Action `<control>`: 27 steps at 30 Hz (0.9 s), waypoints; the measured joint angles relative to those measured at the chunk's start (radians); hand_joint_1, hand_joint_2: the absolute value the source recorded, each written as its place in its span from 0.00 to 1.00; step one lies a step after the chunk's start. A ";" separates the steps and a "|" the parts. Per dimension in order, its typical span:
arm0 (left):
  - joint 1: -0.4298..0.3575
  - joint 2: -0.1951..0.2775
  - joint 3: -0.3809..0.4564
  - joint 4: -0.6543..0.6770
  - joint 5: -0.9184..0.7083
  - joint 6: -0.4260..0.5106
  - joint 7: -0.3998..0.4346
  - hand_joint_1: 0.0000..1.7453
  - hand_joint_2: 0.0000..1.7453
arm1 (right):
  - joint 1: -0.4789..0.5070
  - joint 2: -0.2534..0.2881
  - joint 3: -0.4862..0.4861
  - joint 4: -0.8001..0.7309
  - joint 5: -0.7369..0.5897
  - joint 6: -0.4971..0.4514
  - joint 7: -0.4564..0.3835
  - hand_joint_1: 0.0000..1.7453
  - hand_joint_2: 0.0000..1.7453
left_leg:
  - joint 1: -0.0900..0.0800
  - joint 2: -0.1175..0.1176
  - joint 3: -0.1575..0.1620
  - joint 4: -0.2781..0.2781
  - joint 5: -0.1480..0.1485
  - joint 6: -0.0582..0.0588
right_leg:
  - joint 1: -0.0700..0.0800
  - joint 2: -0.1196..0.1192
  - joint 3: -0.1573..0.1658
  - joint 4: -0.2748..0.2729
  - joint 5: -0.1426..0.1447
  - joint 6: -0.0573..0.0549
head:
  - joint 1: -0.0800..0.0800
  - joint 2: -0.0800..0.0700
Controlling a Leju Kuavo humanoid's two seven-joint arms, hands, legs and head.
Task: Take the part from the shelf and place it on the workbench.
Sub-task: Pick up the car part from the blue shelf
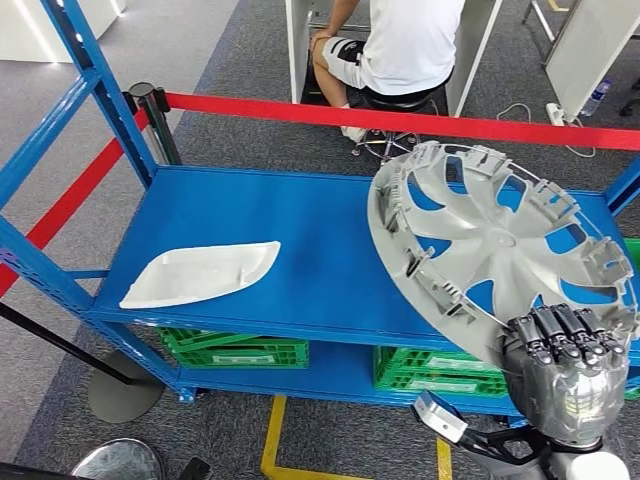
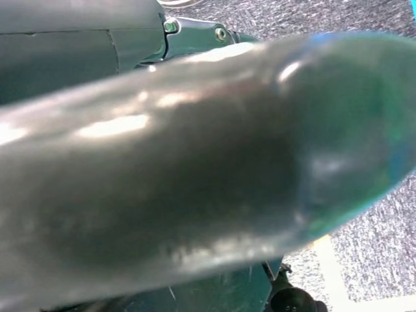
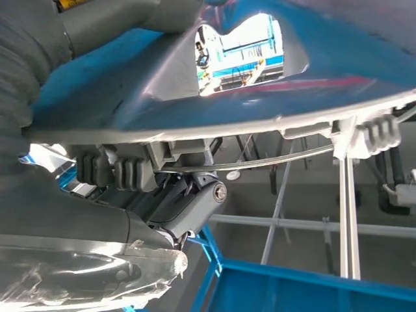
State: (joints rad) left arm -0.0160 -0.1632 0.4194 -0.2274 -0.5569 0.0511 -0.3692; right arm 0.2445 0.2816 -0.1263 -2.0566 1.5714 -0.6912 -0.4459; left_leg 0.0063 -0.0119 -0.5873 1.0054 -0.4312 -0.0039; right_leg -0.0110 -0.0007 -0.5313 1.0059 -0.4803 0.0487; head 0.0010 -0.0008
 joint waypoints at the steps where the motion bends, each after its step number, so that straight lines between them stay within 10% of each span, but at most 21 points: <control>1: 0.000 0.000 0.000 0.000 0.000 0.000 0.000 0.00 0.00 | 0.000 0.001 0.000 -0.004 0.000 0.000 0.001 1.00 1.00 | 0.000 0.000 0.000 0.000 0.000 0.000 | 0.000 0.000 0.000 0.000 0.000 0.000 | 0.000 0.000; 9: 0.000 -0.003 0.006 0.000 -0.005 0.004 -0.005 0.00 0.00 | -0.003 0.003 0.026 -0.047 0.000 0.000 0.039 1.00 1.00 | 0.000 0.000 0.000 0.000 0.001 -0.001 | 0.000 0.000 0.000 0.000 0.000 0.000 | 0.000 0.000; 13: 0.000 -0.003 0.011 0.000 -0.007 0.015 -0.017 0.00 1.00 | -0.004 0.003 0.041 -0.066 0.000 0.000 0.050 1.00 1.00 | 0.000 0.000 0.000 0.000 0.001 -0.001 | 0.000 0.000 0.000 0.000 0.000 0.000 | 0.000 0.000; 27: 0.000 0.003 0.050 0.000 -0.006 0.057 -0.030 0.00 1.00 | -0.012 0.002 0.075 -0.136 0.000 0.000 0.056 1.00 1.00 | 0.000 0.000 0.000 0.000 0.001 -0.001 | 0.000 0.000 0.000 0.000 0.000 0.000 | 0.000 0.000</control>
State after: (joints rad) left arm -0.0158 -0.1602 0.4690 -0.2274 -0.5631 0.1080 -0.3995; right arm 0.2328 0.2838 -0.0513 -2.1928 1.5717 -0.6912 -0.3895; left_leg 0.0064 -0.0119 -0.5873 1.0054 -0.4306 -0.0046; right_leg -0.0109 -0.0007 -0.5314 1.0064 -0.4805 0.0483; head 0.0011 -0.0008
